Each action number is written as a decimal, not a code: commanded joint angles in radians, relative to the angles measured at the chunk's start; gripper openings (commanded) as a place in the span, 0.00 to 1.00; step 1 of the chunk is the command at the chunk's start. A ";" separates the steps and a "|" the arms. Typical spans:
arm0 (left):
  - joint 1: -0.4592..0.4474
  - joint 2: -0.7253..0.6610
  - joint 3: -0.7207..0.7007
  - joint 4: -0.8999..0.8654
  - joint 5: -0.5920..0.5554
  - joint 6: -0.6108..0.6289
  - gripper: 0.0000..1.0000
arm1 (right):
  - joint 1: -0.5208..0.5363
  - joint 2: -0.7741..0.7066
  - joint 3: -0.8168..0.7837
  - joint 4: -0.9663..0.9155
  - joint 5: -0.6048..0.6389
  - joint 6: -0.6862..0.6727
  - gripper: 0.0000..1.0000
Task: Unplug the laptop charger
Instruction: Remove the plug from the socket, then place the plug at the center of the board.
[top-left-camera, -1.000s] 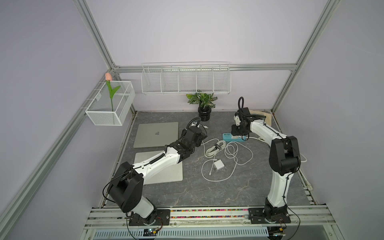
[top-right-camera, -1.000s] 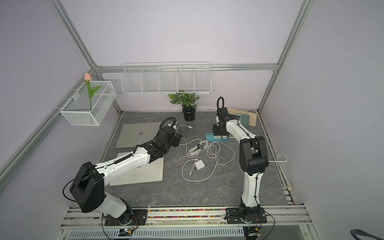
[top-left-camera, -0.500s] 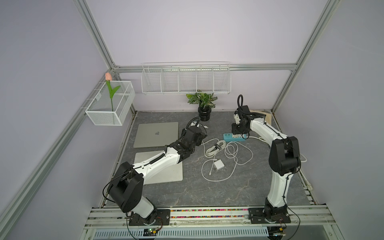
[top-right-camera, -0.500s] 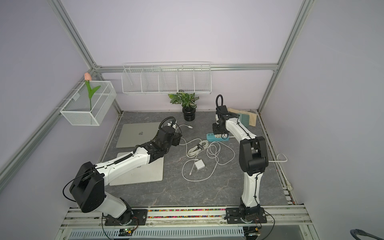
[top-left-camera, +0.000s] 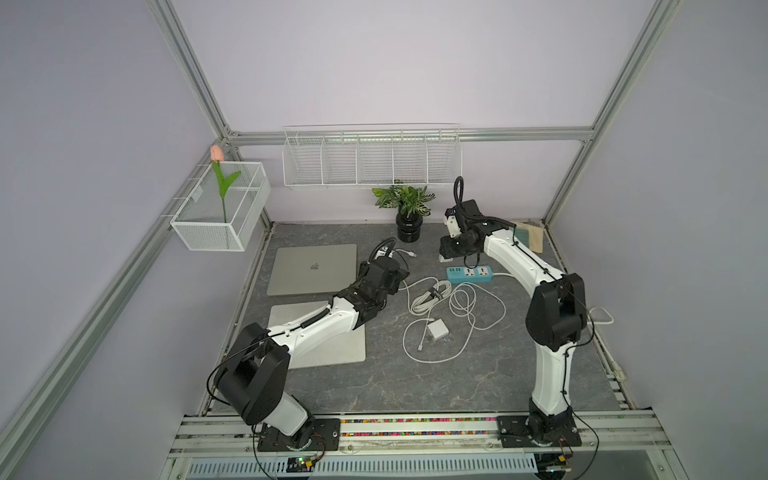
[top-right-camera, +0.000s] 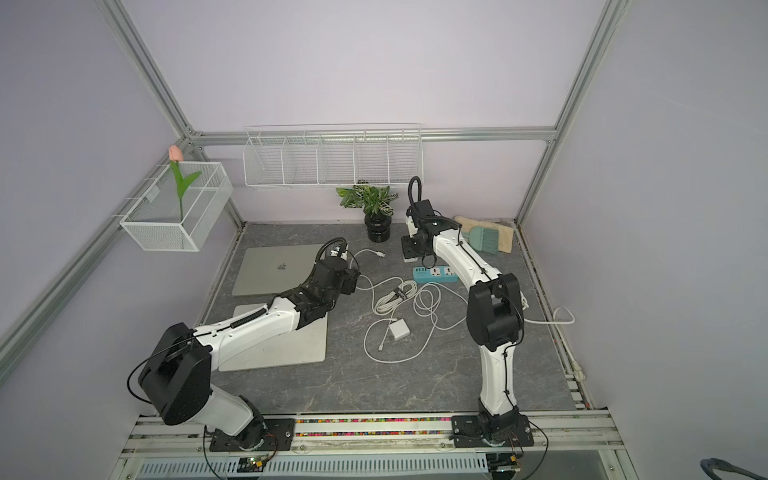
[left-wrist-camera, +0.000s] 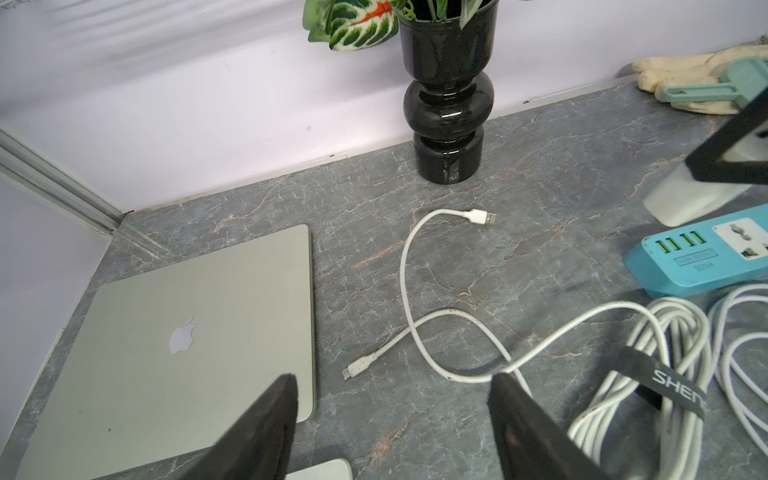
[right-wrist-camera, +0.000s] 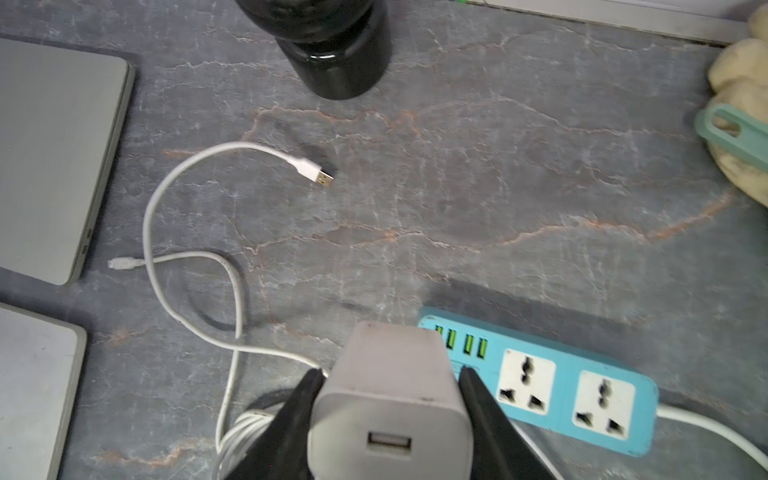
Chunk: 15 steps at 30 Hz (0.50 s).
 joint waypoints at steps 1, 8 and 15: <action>0.005 -0.020 -0.024 0.015 -0.028 -0.026 0.75 | 0.018 0.089 0.056 -0.008 -0.040 0.021 0.42; 0.010 -0.047 -0.054 0.003 -0.042 -0.026 0.75 | 0.029 0.213 0.169 -0.024 -0.048 0.029 0.42; 0.016 -0.045 -0.064 0.006 -0.037 -0.028 0.75 | 0.029 0.277 0.227 -0.068 -0.034 0.022 0.59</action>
